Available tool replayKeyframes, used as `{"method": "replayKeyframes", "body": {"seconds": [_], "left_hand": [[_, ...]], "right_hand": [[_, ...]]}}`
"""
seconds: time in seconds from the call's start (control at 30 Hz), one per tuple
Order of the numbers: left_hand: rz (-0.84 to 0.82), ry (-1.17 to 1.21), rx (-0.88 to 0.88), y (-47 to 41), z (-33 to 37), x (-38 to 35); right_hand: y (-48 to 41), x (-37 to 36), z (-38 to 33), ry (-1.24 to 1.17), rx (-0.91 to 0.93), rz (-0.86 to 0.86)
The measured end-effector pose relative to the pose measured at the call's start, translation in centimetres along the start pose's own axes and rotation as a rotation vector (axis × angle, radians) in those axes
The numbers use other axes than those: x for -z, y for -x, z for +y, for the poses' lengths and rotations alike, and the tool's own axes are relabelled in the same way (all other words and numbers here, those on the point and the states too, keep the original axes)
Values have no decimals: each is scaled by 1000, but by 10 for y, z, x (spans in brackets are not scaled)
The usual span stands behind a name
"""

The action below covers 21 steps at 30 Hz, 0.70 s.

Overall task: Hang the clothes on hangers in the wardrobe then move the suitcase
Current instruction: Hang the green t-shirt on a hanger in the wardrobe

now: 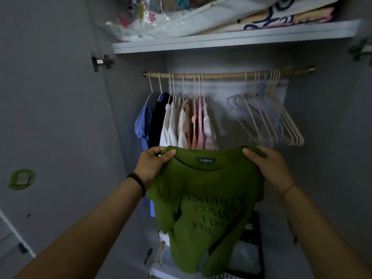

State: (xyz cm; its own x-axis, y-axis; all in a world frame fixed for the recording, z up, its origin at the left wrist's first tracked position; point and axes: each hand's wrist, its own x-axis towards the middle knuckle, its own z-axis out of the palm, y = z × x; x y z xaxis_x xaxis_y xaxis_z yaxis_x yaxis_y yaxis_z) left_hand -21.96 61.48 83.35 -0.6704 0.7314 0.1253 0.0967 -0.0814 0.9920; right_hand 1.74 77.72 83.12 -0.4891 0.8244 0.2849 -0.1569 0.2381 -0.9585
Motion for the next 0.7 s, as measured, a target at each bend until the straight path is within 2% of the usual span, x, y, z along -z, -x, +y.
{"method": "replayKeyframes", "body": {"seconds": [0.23, 0.3, 0.47, 0.57, 0.7], "left_hand": [[-98, 106, 46, -62, 6, -12], [-134, 142, 50, -76, 10, -13], [-164, 272, 39, -106, 17, -21], [-204, 326, 47, -123, 17, -27], [-307, 442, 147, -139, 17, -40]], "right_hand": [[-40, -10, -3, -23, -27, 128], [-52, -13, -3, 50, -14, 180], [-67, -14, 5, 277, 160, 278], [-68, -10, 11, 106, 47, 299], [-74, -6, 13, -282, -196, 254]]}}
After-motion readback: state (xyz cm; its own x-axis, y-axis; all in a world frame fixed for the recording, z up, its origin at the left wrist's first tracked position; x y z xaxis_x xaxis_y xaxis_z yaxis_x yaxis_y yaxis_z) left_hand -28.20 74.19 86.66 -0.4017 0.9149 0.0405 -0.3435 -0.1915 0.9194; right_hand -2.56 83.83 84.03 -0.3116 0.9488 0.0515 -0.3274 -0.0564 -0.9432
